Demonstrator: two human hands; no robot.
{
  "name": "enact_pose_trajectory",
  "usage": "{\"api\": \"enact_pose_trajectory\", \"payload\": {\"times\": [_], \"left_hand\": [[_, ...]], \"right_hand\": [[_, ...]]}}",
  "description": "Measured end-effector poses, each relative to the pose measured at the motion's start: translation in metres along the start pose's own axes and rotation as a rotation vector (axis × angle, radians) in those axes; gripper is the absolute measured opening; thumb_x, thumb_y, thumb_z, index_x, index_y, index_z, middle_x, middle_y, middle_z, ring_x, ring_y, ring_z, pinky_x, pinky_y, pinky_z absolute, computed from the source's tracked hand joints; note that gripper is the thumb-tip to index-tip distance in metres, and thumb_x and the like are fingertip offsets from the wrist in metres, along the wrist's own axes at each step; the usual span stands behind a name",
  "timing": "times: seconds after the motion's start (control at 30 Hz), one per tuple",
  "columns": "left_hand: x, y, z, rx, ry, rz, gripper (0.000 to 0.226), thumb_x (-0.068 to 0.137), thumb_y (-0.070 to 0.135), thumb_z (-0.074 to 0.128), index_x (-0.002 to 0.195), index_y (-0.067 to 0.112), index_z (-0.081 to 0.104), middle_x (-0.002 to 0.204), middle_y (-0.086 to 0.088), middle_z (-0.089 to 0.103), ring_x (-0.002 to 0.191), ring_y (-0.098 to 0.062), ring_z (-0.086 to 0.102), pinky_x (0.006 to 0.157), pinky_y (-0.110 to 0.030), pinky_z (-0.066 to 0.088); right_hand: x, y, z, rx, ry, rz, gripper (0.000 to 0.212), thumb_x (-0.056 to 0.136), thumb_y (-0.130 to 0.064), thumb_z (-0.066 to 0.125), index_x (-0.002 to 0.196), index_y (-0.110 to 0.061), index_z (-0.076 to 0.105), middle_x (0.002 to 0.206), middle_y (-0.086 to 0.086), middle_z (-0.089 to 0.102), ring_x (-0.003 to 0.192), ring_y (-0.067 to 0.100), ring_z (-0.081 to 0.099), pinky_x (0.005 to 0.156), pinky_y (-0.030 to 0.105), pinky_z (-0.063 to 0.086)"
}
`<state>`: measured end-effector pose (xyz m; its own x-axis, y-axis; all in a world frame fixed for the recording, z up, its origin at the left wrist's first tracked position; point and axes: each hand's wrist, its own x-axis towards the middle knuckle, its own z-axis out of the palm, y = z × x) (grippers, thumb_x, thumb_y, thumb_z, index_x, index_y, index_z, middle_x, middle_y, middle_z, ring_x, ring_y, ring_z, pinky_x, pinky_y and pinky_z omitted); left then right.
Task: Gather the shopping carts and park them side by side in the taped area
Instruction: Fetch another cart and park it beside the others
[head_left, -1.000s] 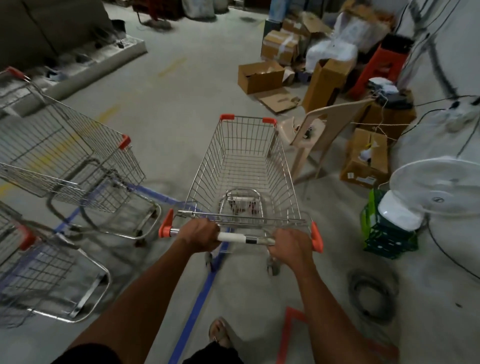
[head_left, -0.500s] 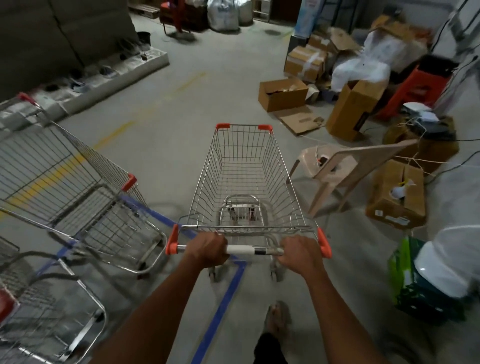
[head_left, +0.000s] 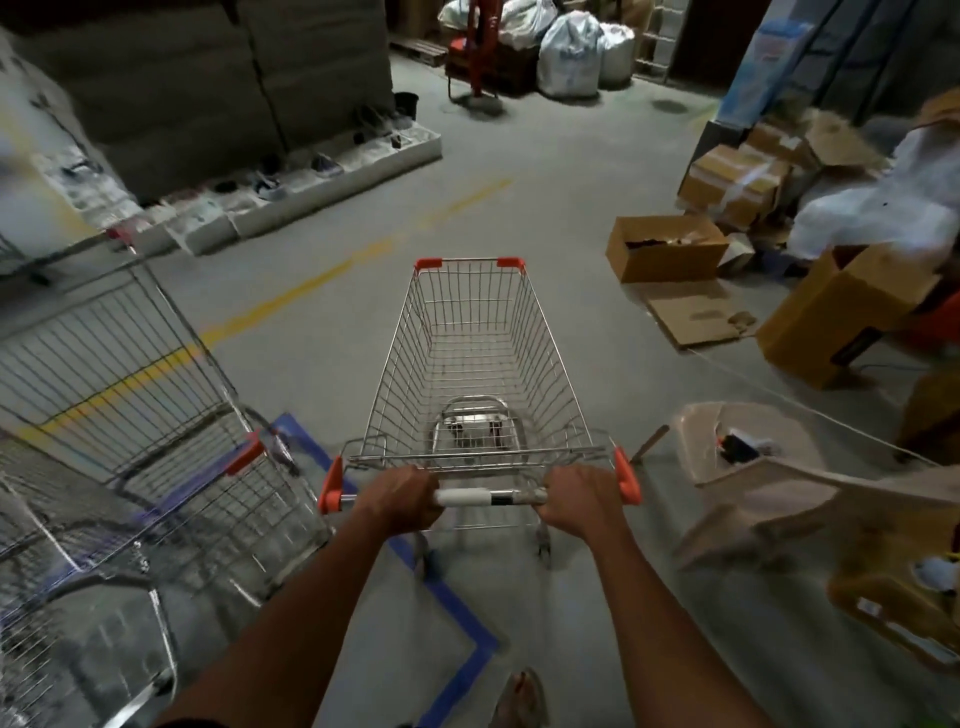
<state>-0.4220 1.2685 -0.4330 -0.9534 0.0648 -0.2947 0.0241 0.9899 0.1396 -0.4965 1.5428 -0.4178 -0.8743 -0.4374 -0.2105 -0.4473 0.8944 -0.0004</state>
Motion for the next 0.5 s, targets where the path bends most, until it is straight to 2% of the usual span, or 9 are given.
{"api": "enact_pose_trajectory", "payload": {"times": [0.13,0.3,0.5], "left_hand": [[0.05,-0.005,-0.019,-0.039,-0.009,-0.072,0.023,0.092,0.043,0.062,0.103,0.025,0.071,0.092,0.003,0.071,0.076,-0.012,0.064,0.066,-0.027,0.047],[0.108,-0.014,-0.038,-0.082,0.0,-0.152,0.025,0.091,0.045,0.062,0.101,0.025,0.071,0.089,0.004,0.071,0.078,-0.015,0.068,0.073,-0.034,0.058],[0.188,-0.038,-0.06,-0.106,0.049,-0.228,0.027,0.089,0.047,0.059,0.099,0.024,0.071,0.085,0.005,0.07,0.074,-0.015,0.068,0.067,-0.031,0.058]], "right_hand": [[0.076,0.024,-0.015,-0.013,-0.006,-0.081,0.03,0.083,-0.055,0.06,0.087,-0.027,0.069,0.08,-0.004,0.07,0.074,0.021,0.068,0.067,0.03,0.049],[0.166,0.048,-0.027,-0.028,-0.028,-0.188,0.032,0.074,-0.052,0.061,0.099,-0.033,0.071,0.085,-0.007,0.072,0.076,0.017,0.067,0.065,0.031,0.046],[0.275,0.065,-0.061,-0.082,0.026,-0.34,0.02,0.08,-0.039,0.063,0.095,-0.027,0.068,0.093,-0.003,0.072,0.087,0.022,0.069,0.071,0.033,0.045]]}}
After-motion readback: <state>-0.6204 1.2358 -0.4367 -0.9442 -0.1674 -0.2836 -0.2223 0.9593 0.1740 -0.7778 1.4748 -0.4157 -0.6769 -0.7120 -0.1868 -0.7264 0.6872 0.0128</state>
